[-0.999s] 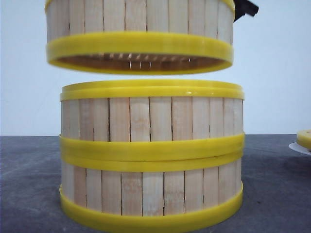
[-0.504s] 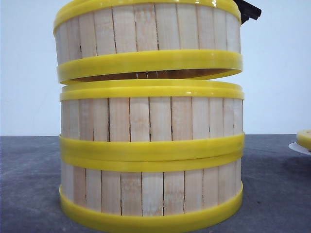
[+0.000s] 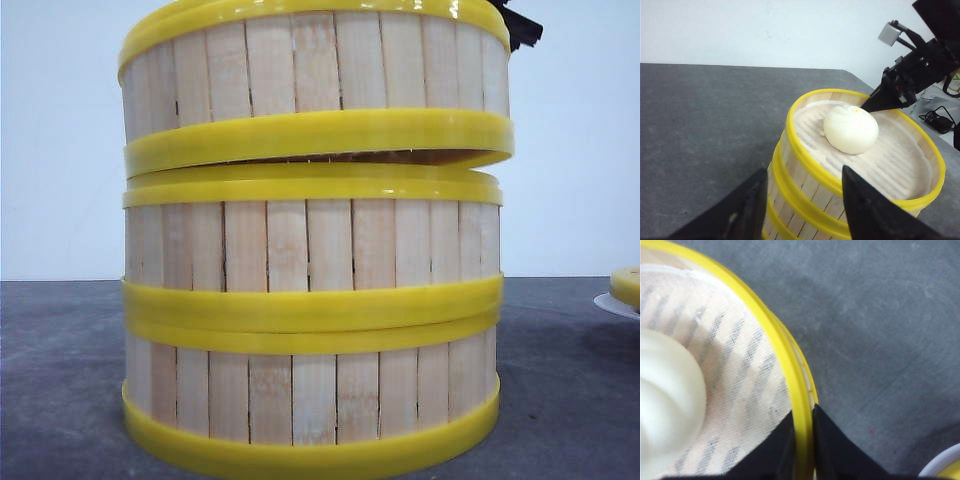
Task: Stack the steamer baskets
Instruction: 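Lower the basket onto the stack and open the right gripper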
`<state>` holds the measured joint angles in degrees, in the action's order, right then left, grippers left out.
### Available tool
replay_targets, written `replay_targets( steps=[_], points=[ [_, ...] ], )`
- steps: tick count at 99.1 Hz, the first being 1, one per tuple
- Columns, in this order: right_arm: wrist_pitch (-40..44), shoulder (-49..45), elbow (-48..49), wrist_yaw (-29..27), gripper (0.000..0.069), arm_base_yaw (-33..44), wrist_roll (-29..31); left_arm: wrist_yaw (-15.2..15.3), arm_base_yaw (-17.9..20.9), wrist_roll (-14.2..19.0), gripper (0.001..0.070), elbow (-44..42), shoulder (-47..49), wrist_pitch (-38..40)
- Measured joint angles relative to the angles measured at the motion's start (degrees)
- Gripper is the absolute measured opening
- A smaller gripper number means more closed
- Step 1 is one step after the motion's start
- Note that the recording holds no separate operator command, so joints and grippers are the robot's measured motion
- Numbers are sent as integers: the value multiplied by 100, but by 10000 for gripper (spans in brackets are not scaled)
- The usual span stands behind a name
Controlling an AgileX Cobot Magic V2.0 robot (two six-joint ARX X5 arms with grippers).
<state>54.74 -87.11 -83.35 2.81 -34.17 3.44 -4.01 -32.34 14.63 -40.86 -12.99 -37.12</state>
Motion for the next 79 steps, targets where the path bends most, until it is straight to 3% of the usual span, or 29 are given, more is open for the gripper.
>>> replay_targets(
  steps=[56, 62, 79],
  points=[
    [-278, -31, 221, 0, 28, 0, 0, 0, 0, -2, 275, 0, 0, 0],
    [-293, -31, 221, 4, 65, 0, 0, 0, 0, -2, 275, 0, 0, 0],
    [-337, -31, 221, -7, 253, 17, 2, 0, 0, -2, 275, 0, 0, 0]
  ],
)
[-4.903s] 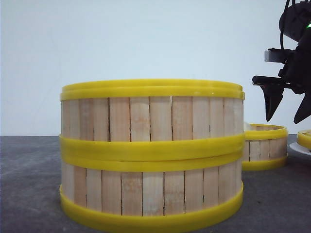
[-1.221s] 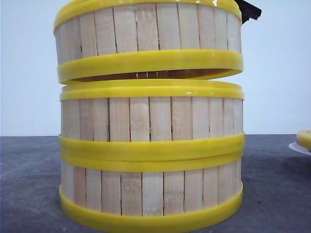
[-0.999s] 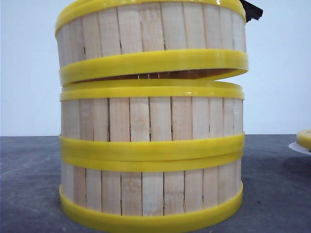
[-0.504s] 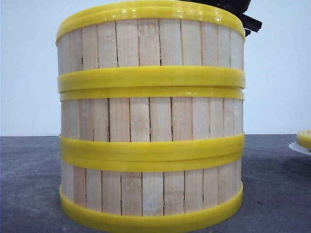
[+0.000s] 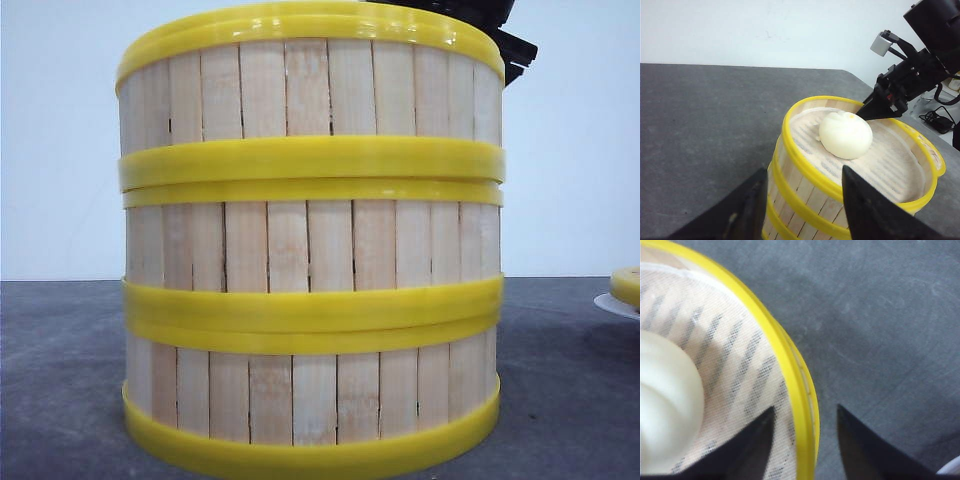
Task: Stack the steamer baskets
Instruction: 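Lower the basket onto the stack and open the right gripper, then grasp the woven bamboo lid at its center hub with the right gripper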
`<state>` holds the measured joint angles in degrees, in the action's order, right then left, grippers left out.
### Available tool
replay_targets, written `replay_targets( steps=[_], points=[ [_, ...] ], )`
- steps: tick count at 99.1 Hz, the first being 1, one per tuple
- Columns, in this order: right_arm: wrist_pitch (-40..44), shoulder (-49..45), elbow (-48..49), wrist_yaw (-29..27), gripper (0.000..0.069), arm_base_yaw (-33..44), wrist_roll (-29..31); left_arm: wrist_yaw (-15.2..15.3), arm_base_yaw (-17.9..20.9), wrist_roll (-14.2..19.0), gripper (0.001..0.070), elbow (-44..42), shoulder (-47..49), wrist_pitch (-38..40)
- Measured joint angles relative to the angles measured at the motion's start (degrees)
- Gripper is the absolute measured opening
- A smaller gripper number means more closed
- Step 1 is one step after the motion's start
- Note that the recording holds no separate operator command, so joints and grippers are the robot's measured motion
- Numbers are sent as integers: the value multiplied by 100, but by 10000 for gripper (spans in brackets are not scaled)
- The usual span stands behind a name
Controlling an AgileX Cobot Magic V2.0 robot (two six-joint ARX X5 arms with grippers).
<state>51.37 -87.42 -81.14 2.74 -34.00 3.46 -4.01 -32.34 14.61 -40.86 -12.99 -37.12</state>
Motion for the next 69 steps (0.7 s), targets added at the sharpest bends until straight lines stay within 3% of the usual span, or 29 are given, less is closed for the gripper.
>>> replay_targets(
  steps=[23, 42, 69],
  points=[
    [-144, 109, 7, -111, 294, 109, 22, 0, 0, 0, 275, 0, 0, 0],
    [-275, 861, 11, -186, 294, 190, 24, 0, 0, 0, 275, 0, 0, 0],
    [33, 2098, 11, -1390, 294, 398, 120, 0, 0, -61, 275, 0, 0, 0]
  ],
)
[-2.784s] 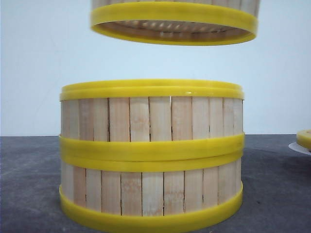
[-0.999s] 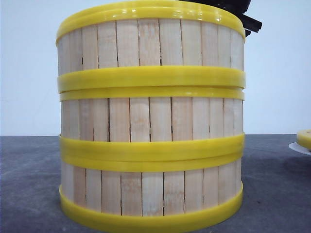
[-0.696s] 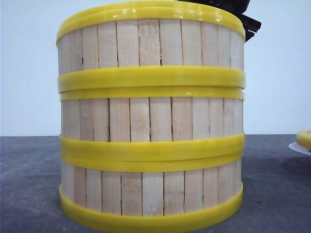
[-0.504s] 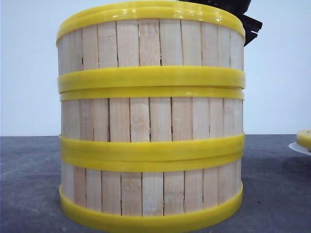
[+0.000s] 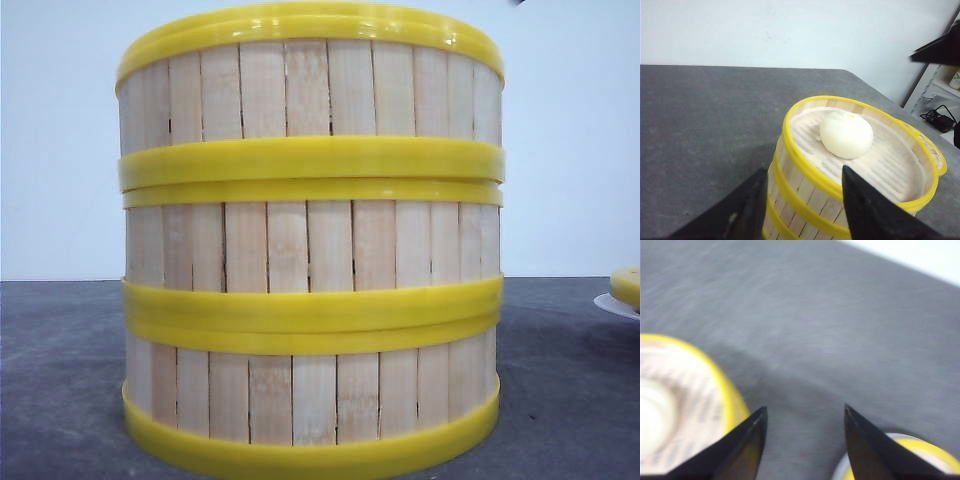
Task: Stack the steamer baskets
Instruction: 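Grasp the woven bamboo lid at its center hub with the right gripper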
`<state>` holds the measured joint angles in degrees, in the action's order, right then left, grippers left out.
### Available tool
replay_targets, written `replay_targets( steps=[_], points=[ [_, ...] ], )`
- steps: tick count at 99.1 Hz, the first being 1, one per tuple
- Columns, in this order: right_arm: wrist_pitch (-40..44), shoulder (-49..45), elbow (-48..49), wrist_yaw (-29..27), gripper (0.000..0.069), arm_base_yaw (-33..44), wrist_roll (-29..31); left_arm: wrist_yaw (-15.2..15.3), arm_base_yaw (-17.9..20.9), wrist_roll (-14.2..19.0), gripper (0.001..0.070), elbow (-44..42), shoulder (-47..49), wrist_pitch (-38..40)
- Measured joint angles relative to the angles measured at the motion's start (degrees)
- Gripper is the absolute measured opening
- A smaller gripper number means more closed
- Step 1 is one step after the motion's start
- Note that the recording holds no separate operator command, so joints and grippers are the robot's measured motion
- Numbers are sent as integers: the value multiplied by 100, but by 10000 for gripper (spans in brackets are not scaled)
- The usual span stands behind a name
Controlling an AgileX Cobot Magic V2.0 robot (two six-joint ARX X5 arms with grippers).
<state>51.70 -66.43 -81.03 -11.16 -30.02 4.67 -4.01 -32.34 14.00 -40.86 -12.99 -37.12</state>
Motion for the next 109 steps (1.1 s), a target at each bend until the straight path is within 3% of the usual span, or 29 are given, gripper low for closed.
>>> replay_targets(
  steps=[10, 28, 60, 85, 109],
  points=[
    [269, 330, 0, -258, 294, 232, 26, 0, 0, -11, 275, 0, 0, 0],
    [811, 404, 20, -245, 294, 1134, 26, 0, 0, -87, 275, 0, 0, -2],
    [365, 369, 1325, 765, 294, 2822, 13, 0, 0, -131, 275, 0, 0, -4],
    [-236, 356, 2433, 837, 294, 3338, 166, 0, 0, -240, 275, 0, 0, -129],
    [-463, 81, 2605, 863, 294, 3633, 273, 0, 0, -260, 275, 0, 0, -323]
  ],
)
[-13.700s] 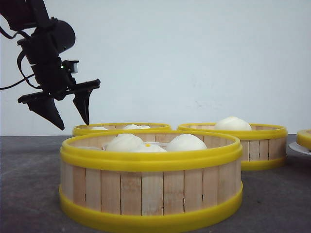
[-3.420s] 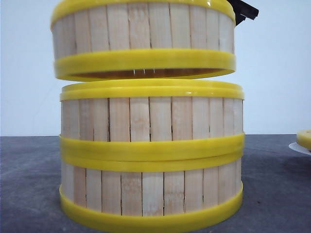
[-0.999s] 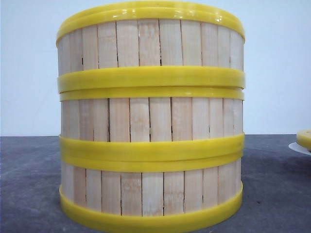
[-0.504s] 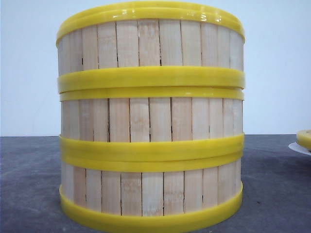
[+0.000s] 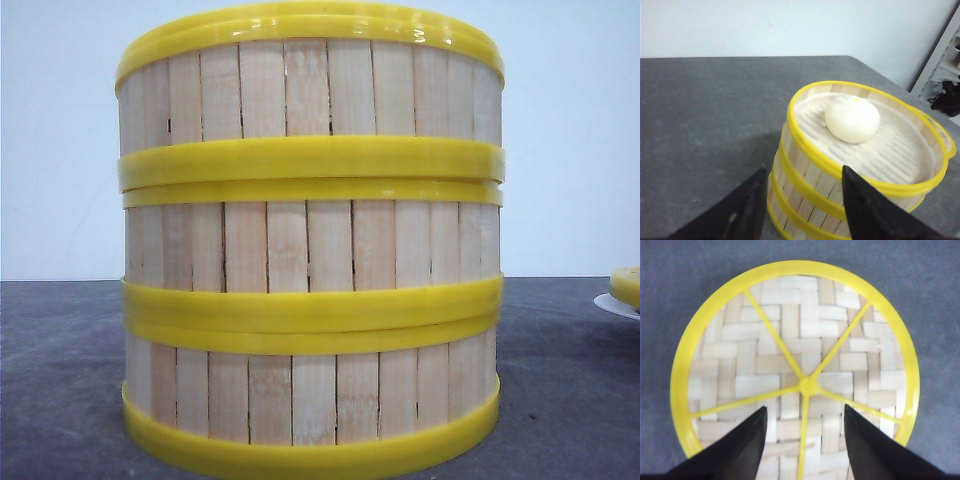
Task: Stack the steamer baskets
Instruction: 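Grasp the woven bamboo lid at its center hub with the right gripper, then carry the lid over the stack and lower it onto the top basket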
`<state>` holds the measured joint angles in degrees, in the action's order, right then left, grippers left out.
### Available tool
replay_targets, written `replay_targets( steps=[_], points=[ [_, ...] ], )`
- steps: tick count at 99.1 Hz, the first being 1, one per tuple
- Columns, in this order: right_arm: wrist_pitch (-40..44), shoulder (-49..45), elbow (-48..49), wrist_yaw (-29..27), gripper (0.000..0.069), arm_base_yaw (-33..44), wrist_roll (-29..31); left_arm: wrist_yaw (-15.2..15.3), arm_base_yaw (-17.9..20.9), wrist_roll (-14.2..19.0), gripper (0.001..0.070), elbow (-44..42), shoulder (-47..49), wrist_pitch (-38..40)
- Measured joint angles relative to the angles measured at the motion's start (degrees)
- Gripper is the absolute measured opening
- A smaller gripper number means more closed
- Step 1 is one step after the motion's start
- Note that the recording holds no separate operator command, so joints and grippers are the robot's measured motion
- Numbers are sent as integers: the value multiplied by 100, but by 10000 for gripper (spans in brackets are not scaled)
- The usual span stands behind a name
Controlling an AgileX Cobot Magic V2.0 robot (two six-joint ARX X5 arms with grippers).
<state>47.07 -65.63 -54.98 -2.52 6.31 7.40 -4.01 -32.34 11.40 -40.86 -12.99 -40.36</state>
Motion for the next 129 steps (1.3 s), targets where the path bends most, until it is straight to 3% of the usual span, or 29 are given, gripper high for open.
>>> replay_targets(
  steps=[77, 95, 116, 129],
  points=[
    [-262, -1051, 0, 116, 281, 297, 225, 0, 0, -2, 275, 0, 0, -164],
    [-321, -1143, 0, 354, 273, 348, 282, 0, 0, -4, 275, 0, 0, -168],
    [-365, -1167, 0, 409, 160, 348, 337, 0, 0, -66, 275, 0, 0, -168],
    [-361, -1167, 0, 409, 124, 350, 339, 0, 0, -96, 275, 0, 0, -168]
  ],
)
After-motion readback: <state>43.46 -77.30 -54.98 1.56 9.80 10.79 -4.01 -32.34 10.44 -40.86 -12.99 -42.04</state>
